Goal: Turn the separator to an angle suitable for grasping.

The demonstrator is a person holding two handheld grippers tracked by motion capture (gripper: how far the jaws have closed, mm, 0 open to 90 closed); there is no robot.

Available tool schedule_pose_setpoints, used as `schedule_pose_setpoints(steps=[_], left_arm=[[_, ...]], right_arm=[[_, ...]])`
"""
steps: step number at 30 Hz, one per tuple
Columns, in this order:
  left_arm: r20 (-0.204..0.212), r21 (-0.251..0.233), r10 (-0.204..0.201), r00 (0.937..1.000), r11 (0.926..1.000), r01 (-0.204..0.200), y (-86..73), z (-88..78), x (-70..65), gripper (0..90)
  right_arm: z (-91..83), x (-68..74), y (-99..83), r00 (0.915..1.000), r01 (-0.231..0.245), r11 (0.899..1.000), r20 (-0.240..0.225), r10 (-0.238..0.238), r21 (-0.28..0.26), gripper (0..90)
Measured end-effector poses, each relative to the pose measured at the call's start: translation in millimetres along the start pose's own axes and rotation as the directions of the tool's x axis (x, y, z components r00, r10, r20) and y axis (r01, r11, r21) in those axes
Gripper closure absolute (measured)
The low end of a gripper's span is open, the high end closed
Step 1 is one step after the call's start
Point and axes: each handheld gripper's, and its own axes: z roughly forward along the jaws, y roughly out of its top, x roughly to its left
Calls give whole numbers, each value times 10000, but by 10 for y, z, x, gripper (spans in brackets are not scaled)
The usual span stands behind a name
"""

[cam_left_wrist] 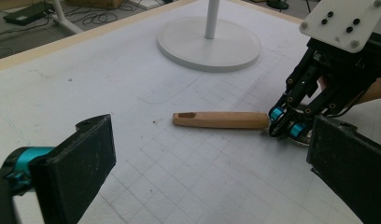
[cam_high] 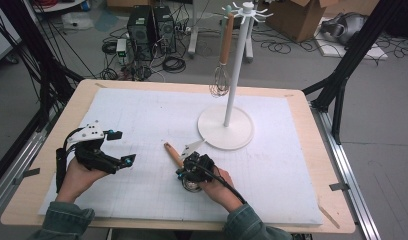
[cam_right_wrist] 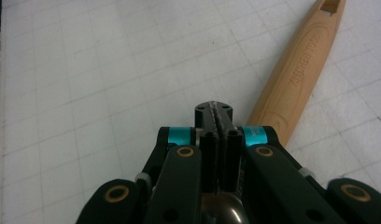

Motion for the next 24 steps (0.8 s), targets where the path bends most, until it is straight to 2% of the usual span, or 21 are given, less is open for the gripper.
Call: schedule_pose_setpoints(steps=[24], left_arm=[[10, 25, 76, 10000, 10000, -76, 6, 13, -13, 17]], right_arm=[[-343, -3, -368, 9990, -281, 9996, 347, 278, 80, 894]])
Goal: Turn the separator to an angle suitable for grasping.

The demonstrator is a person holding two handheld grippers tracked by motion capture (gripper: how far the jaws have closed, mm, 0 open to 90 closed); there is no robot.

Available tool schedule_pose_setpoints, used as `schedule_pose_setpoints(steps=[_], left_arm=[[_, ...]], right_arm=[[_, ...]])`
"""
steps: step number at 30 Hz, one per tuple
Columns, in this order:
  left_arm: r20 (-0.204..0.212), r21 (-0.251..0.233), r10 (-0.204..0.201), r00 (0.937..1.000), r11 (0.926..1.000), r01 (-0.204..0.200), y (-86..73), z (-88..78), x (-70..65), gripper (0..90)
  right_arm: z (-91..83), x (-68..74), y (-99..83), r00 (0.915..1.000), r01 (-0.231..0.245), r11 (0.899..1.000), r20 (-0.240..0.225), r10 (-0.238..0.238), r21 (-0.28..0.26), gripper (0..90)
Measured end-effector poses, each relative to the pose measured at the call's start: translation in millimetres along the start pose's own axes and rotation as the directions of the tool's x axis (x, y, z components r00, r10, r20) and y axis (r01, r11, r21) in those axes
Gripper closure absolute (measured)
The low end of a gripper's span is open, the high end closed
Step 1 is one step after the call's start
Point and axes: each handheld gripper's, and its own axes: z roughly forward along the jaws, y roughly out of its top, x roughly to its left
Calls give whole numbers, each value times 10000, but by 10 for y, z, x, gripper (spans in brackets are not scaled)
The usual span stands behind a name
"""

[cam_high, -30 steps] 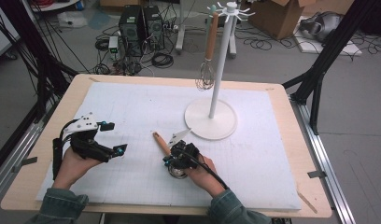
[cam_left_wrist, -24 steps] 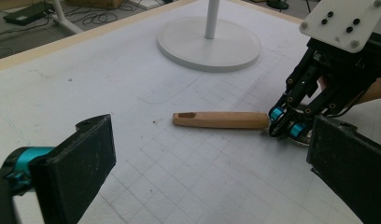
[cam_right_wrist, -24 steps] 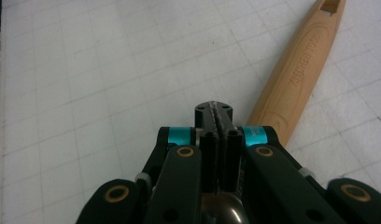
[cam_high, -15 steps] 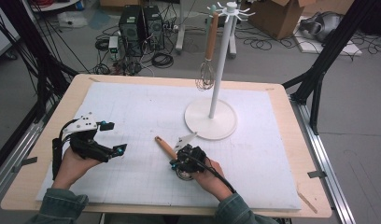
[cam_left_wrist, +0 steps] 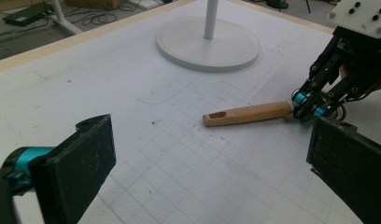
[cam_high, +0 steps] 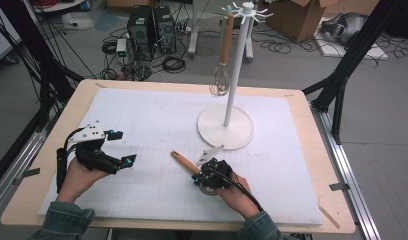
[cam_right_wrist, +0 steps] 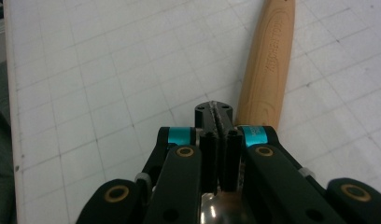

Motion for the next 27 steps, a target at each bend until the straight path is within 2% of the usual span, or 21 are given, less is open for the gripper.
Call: schedule_pose_setpoints(steps=[18, 24, 27], left_arm=[[-17, -68, -40, 10000, 10000, 39, 6, -18, -1, 17], [14, -66, -31, 10000, 10000, 31, 9, -9, -9, 17], [-14, -40, -10, 10000, 10000, 10, 7, -13, -2, 17]], right_arm=[[-204, -46, -173, 9995, -331, 9994, -28, 330, -112, 894], [-228, -53, -211, 9994, -358, 9992, 32, 359, -176, 894], [-226, -54, -197, 9990, -441, 9986, -83, 439, -307, 894]])
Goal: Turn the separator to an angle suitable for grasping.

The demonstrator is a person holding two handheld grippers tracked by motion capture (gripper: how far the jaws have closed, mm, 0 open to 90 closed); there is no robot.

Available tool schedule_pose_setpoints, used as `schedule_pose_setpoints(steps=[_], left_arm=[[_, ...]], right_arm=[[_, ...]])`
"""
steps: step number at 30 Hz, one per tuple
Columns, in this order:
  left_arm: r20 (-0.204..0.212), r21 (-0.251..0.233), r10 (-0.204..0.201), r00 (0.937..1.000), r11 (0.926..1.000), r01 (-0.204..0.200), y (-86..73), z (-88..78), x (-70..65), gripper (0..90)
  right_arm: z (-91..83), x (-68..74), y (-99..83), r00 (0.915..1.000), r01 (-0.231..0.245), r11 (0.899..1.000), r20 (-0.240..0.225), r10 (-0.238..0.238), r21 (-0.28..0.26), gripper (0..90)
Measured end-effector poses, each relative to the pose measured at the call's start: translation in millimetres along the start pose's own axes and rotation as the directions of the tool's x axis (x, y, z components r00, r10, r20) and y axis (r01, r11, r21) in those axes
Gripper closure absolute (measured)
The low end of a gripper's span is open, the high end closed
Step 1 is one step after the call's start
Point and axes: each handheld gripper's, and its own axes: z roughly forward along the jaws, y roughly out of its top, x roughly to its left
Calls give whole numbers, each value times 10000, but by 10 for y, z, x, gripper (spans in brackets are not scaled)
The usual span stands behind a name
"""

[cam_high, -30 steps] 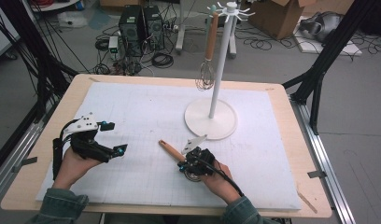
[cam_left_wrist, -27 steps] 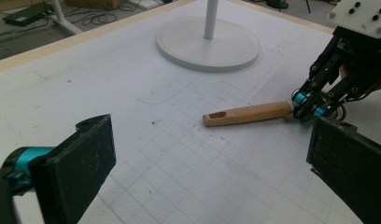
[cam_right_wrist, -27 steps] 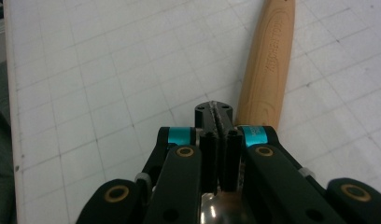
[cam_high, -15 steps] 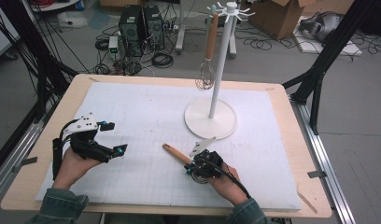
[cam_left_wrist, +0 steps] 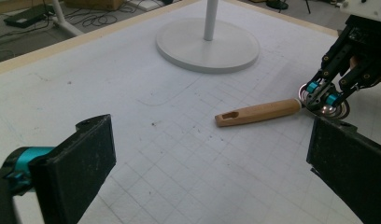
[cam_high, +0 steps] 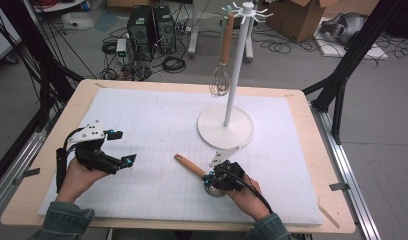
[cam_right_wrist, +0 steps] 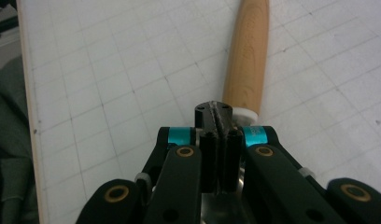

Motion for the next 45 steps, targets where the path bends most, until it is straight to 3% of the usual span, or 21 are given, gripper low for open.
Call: schedule_pose_setpoints(steps=[5, 11, 26, 45], left_arm=[[-14, -13, -27, 10000, 10000, 27, -6, -12, 12, 17], [19, -38, -53, 10000, 10000, 53, -19, -8, 30, 17], [13, -79, -105, 9999, 9999, 105, -30, -29, 62, 17], [31, -75, -57, 10000, 10000, 57, -18, -18, 44, 17]], right_arm=[[25, 8, 49, 9999, 60, 9998, -103, -62, -187, 886], [6, -33, 66, 9997, -109, 9985, -203, 98, -533, 808], [-184, -216, 160, 9973, -733, 9890, -21, 736, -1285, 441], [-150, -257, 168, 9970, -734, 9886, 165, 762, -1317, 372]])
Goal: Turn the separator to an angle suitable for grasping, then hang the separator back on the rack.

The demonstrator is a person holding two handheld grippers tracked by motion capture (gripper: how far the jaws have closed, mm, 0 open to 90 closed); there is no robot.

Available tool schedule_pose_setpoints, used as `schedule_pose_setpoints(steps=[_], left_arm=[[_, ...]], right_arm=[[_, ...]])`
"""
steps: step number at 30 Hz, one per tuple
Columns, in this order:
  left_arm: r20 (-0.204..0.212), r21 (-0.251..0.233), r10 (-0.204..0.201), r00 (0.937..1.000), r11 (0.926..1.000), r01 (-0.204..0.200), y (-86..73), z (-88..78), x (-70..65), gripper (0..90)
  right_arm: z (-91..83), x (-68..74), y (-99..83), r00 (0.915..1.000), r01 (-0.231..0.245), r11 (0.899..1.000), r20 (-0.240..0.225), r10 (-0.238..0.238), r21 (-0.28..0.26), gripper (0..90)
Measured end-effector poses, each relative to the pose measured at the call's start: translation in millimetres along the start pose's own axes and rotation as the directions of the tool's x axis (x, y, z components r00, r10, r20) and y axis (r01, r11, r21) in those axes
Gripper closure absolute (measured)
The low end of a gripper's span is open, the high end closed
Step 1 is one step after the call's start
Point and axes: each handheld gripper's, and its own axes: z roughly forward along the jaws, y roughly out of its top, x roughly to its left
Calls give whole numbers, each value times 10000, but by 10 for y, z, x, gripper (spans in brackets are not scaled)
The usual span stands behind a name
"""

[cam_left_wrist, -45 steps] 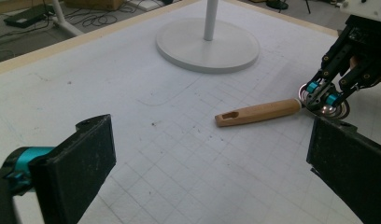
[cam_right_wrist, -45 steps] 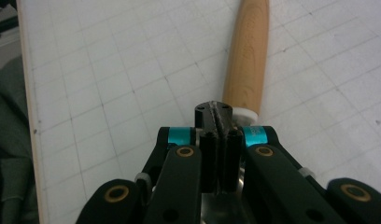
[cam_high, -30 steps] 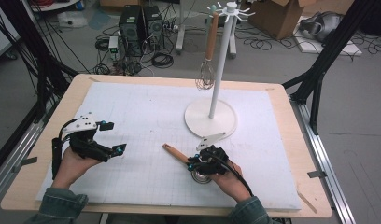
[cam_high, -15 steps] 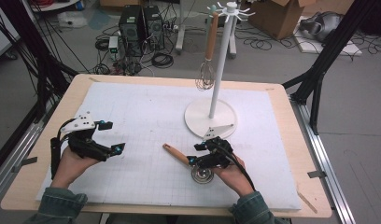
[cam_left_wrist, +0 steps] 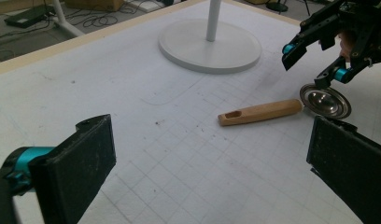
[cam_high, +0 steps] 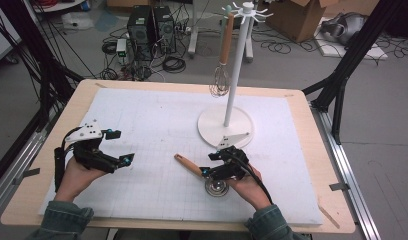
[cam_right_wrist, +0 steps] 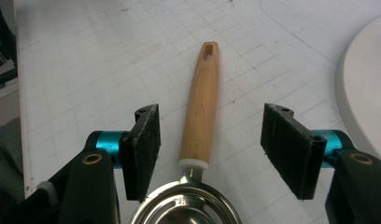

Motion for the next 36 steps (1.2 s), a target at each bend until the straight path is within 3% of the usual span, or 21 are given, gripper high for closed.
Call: schedule_pose_setpoints(steps=[21, 28, 36], left_arm=[[73, 122, 148, 9999, 9998, -149, 23, 36, -53, 17], [127, 131, 111, 9999, 9999, -113, 19, 66, -52, 17], [115, 114, 57, 9999, 9999, -59, 12, 71, -34, 17]], right_arm=[[167, -16, 25, 9997, -217, 9991, -90, 220, 360, 350], [312, 2, 23, 9999, -114, 9945, -11, 116, 1042, 387], [424, 16, 9, 9999, 124, 9853, 10, -128, 1706, 501]])
